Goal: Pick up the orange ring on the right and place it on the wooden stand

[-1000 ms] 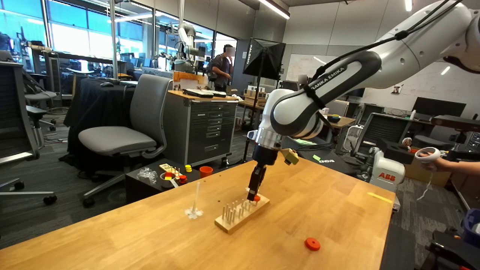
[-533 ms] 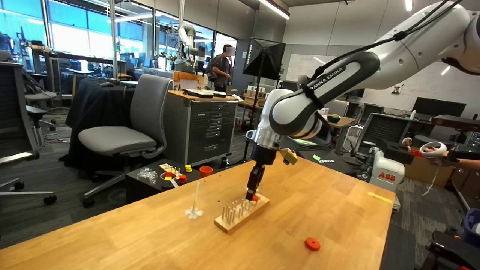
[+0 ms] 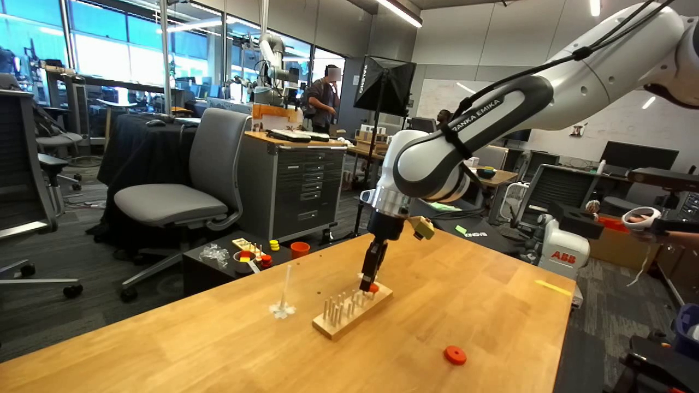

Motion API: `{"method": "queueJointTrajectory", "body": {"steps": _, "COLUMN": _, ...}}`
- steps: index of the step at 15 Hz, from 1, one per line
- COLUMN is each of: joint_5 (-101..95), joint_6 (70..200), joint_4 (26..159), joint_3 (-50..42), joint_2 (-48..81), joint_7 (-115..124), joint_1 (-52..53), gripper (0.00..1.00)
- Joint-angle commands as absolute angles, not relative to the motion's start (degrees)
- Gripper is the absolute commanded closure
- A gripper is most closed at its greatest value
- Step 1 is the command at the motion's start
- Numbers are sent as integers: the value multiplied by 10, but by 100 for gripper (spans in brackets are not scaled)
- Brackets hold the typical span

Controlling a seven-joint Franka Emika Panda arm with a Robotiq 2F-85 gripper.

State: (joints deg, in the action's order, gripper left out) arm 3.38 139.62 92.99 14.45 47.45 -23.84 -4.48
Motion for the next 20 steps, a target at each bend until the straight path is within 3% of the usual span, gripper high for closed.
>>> {"method": "queueJointTrajectory", "body": {"steps": 1, "joint_5": 42, "joint_6": 1388, "joint_4": 941, "joint_3": 143, "joint_2": 466, "joint_7": -251, "joint_1": -50, "gripper": 82}}
{"method": "queueJointTrajectory", "body": {"steps": 20, "joint_5": 34, "joint_6": 1449, "joint_4": 1035, "joint_3": 153, "joint_2": 423, "joint_7": -284, "joint_1": -45, "gripper": 82}}
